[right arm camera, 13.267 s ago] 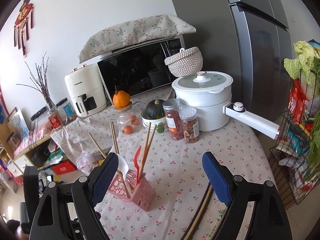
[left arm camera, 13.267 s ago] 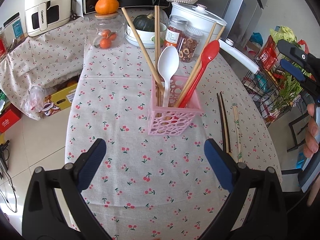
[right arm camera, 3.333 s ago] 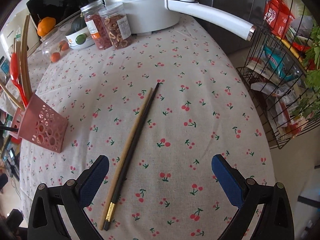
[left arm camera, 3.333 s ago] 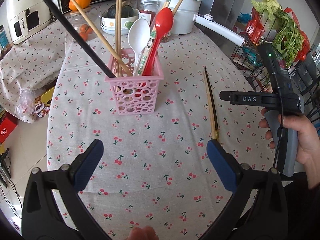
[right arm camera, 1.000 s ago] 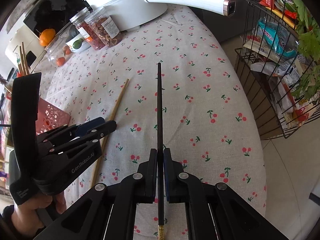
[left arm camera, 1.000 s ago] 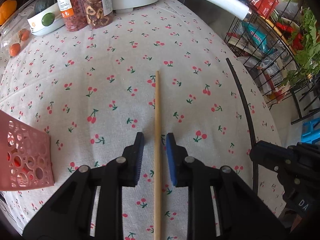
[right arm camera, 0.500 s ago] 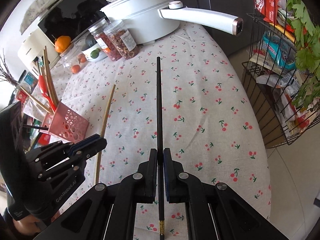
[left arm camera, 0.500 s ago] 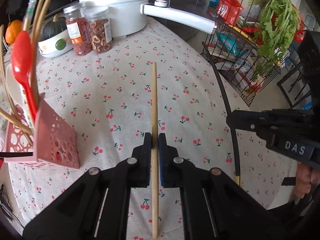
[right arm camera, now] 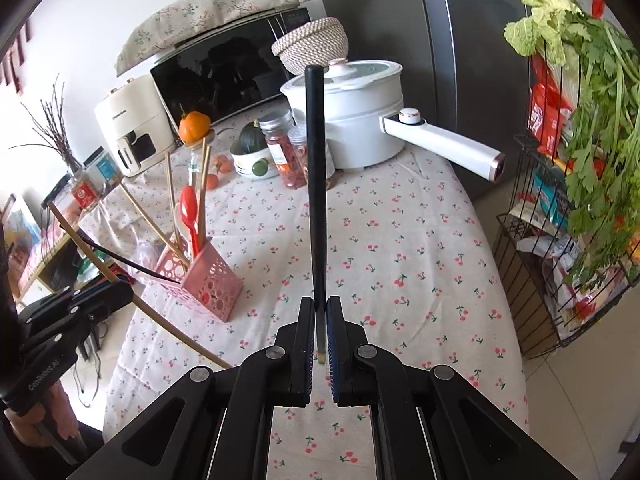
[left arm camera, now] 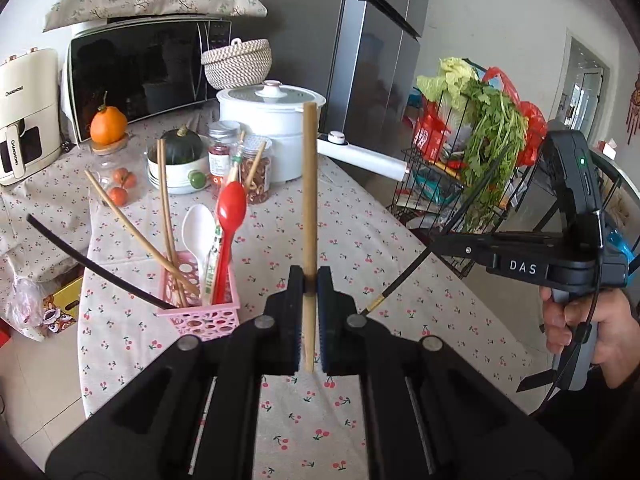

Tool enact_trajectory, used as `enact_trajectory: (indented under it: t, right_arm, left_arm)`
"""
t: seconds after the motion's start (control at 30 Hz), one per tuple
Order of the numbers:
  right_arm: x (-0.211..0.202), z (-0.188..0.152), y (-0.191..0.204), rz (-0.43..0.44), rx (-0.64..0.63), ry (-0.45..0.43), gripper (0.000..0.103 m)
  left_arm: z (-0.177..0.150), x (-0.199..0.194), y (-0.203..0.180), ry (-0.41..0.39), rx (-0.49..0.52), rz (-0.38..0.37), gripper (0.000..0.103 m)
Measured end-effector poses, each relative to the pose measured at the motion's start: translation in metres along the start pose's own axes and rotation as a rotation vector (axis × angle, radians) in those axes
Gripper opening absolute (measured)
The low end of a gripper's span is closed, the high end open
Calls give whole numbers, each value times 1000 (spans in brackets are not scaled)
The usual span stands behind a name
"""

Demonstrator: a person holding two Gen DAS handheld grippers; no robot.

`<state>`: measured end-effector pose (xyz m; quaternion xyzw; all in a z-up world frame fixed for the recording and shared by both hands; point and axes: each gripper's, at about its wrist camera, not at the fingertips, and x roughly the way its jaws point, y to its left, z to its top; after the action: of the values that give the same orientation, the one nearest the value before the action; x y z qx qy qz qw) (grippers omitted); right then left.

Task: Organize utensils
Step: 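Lift both chopsticks upright and carry them over the pink basket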

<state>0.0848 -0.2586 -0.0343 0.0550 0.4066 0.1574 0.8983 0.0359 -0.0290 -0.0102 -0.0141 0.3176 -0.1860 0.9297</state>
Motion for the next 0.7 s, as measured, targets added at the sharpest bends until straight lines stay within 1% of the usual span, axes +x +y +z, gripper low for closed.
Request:
enact_trajectory:
  t: [0.1,0.23,0.4,0.5,0.6,0.7]
  right_arm:
    - [-7,7,9,3,-24,-30,6]
    - [-14,16,23,24,-50,-50,6]
    - [-14,19,41,49,-79,-34,6]
    - [-14,19,51,64,-101,-34,6]
    - [-15,18,60,76,-117,-37,6]
    - [-15,18,66,85,-124,-38,6]
  left_arm:
    - [8,-16,6,-68,5,22,8]
    - [19,-35,16,-131,-13,38,8]
    - [26,-48,31,-207,-24,117,8]
    - [28,-46,38,-221,-26,153,8]
    - [28,-39,40,-217,-4,190,8]
    - [28,-28,45,-196,-5,214,8]
